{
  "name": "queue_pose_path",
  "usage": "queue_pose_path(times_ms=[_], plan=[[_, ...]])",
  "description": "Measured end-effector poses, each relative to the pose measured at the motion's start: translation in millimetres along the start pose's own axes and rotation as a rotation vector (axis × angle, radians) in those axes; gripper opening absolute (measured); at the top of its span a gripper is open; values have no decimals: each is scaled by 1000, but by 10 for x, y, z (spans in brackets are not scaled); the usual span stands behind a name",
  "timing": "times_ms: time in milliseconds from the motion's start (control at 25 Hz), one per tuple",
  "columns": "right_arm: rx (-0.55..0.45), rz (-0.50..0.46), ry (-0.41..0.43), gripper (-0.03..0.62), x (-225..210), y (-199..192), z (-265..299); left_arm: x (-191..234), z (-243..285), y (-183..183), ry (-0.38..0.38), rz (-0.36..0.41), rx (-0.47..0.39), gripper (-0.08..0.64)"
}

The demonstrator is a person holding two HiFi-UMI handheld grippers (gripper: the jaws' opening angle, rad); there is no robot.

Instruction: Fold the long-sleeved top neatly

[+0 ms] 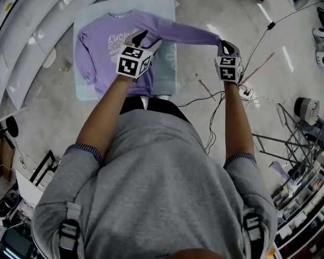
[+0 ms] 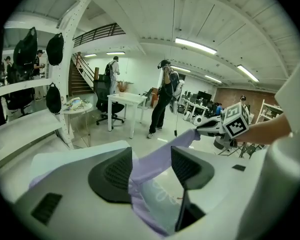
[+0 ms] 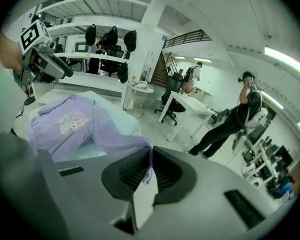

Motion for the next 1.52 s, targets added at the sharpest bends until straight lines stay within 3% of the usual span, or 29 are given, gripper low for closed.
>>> queue_pose_path(times_ms=[520, 1520], plan=[[-77, -185, -24, 28, 484, 721, -144, 330, -257, 131, 12, 19, -50, 270], [-136, -410, 129, 28, 2317, 1686, 456, 1609, -896, -600, 125, -94, -20, 270]])
Point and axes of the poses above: the fingertips, and each gripper's own axes: z forward along the fingers, x to its left, y out of its top, the point moved 2 cm from there along -z, backward along the fingers, and after that the axes turned 14 degrees about z, right-handed, at the moved point
